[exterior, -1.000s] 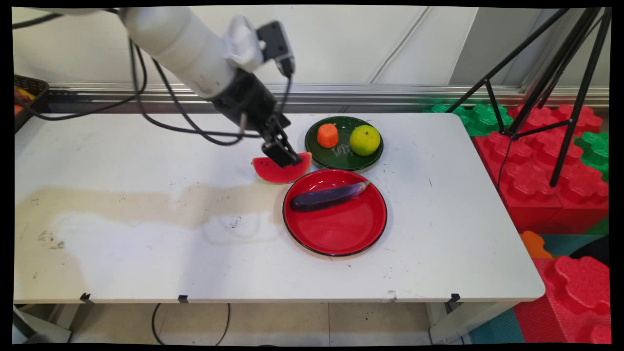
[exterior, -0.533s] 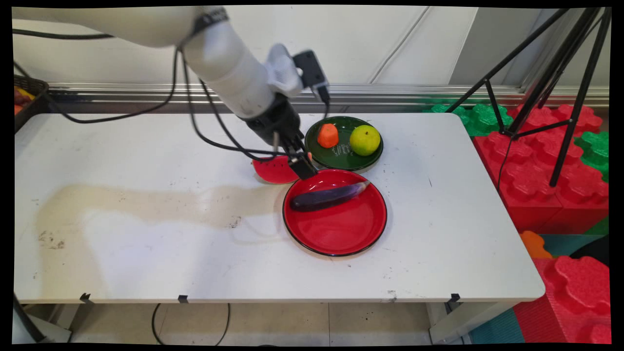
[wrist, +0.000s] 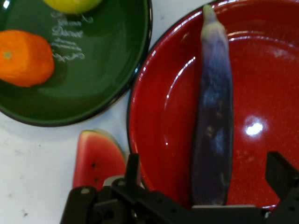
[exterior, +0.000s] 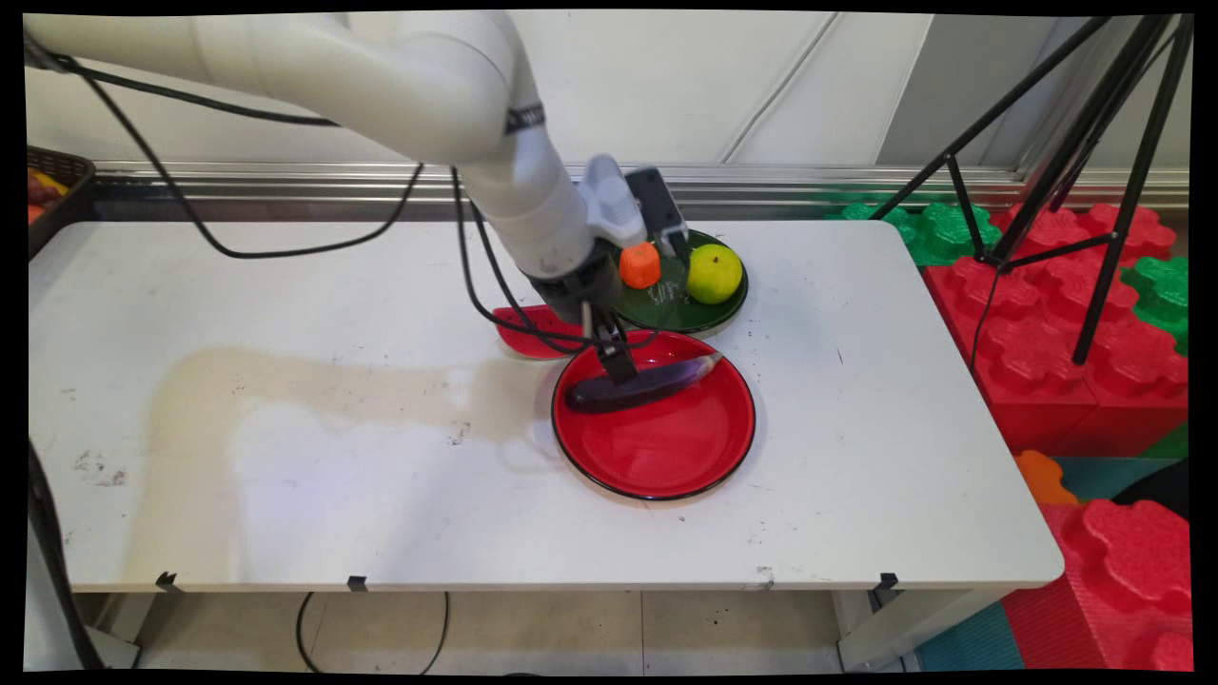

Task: Pick up the eggplant from the red plate

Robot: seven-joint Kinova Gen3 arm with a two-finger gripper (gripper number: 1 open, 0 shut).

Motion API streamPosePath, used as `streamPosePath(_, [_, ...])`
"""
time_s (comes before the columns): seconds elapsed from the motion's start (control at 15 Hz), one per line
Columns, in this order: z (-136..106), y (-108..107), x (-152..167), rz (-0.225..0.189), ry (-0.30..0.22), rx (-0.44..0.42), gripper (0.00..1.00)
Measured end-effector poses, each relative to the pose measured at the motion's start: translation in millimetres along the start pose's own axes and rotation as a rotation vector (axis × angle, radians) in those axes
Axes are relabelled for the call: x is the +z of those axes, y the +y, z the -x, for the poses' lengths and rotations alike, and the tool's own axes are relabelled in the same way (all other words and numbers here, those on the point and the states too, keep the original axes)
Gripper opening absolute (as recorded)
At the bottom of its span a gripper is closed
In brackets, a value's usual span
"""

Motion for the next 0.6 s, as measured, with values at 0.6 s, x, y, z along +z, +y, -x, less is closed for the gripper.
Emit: streamPosePath(0.6, [-10, 12, 58, 0.021, -0.068, -0.016, 1.00])
